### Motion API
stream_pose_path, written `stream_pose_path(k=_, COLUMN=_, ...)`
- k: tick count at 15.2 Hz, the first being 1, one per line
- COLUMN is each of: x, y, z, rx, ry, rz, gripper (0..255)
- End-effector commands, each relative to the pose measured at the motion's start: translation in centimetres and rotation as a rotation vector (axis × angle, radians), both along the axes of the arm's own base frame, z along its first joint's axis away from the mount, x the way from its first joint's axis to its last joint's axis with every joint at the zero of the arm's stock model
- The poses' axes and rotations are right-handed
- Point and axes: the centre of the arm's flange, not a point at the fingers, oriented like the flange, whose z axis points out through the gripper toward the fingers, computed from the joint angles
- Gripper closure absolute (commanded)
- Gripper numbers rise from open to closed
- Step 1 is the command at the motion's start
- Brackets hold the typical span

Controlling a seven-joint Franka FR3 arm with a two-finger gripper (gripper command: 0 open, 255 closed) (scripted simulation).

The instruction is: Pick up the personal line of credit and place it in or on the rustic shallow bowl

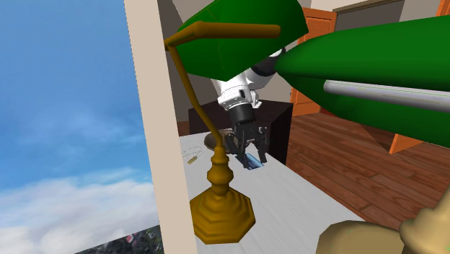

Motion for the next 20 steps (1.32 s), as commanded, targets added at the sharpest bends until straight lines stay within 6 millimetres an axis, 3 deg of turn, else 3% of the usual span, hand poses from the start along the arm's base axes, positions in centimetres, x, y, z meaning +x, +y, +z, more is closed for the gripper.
stream_pose_path(k=1, x=0.0, y=-0.1, z=1.1, rx=0.0, ry=0.001, rz=0.0, gripper=255)
stream_pose_path(k=16, x=0.0, y=-0.1, z=8.5, rx=0.0, ry=0.001, rz=0.0, gripper=255)
stream_pose_path(k=20, x=-3.1, y=-4.3, z=9.0, rx=0.0, ry=0.001, rz=0.0, gripper=255)
